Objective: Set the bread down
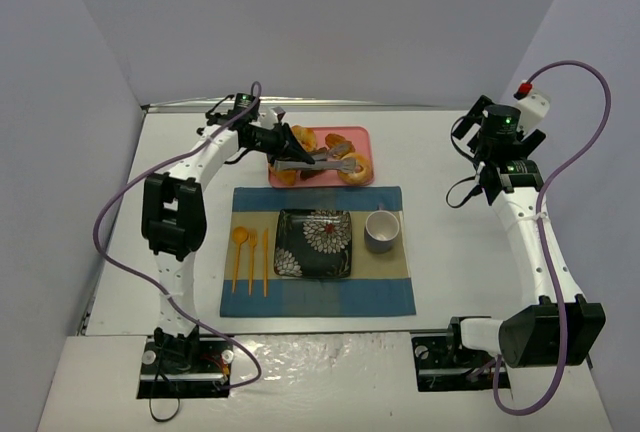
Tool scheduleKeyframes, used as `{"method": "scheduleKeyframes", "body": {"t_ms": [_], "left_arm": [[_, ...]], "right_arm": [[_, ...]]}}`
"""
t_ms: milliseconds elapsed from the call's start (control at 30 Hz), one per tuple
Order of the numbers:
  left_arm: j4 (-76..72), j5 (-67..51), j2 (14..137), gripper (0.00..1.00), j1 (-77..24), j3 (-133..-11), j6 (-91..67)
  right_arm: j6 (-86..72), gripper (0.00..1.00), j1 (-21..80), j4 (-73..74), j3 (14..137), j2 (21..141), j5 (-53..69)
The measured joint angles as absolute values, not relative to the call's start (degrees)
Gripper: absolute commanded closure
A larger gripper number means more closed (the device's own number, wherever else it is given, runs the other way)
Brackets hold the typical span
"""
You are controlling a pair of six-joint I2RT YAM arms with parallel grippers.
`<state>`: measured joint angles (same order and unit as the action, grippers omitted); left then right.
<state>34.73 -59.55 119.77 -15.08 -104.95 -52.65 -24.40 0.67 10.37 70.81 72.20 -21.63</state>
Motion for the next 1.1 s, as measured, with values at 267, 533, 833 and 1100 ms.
{"method": "scheduleKeyframes", "body": {"t_ms": [267, 533, 833, 1100], "left_arm": [[38.5, -59.8, 106.3, 1.00, -10.2, -95.1, -50.8], [47.4, -60.1, 93.7, 1.00, -8.3, -87.4, -45.7], [58.4, -59.8, 81.7, 1.00, -7.0, -69.2, -40.0], [59.6, -59.4, 81.9, 1.00, -6.7, -67.1, -37.7]], "right_arm": [[-24.5, 0.00, 0.7, 10.1, 70.8, 72.2, -20.4], [-25.3, 0.00, 0.7, 10.0, 70.8, 72.2, -19.1], [-25.7, 0.00, 1.1, 10.0, 70.7, 71.9, -18.3], [-25.7, 0.00, 3.6, 10.0, 70.7, 71.7, -18.3]]}}
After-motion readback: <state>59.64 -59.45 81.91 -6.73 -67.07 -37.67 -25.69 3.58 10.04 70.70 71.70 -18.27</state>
